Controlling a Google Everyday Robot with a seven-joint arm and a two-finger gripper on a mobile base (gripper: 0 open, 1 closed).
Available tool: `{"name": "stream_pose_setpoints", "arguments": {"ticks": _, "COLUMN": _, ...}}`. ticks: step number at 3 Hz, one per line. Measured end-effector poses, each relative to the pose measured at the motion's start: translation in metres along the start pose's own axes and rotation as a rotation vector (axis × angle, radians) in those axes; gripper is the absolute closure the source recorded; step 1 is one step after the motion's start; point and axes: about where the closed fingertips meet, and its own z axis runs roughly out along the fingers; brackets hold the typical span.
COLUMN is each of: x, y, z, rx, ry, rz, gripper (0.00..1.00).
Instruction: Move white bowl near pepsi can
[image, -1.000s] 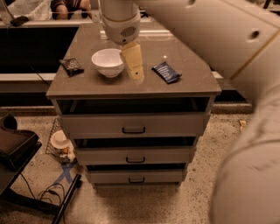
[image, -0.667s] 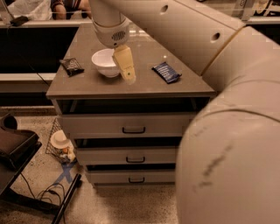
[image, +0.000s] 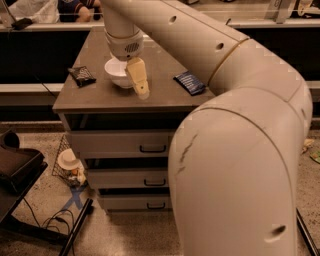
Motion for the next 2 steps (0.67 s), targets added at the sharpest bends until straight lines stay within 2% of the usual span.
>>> {"name": "stream_pose_setpoints", "arguments": {"ticks": 1, "x": -0.001, "y": 0.002, "z": 0.018, "rx": -0.027, "ry": -0.037, "rz": 0.015, "gripper": 0.17}}
{"name": "stream_pose_setpoints", "arguments": {"ticks": 2, "x": -0.002, "y": 0.013, "z": 0.035, "rx": -0.054, "ry": -0.078, "rz": 0.04, "gripper": 0.41}}
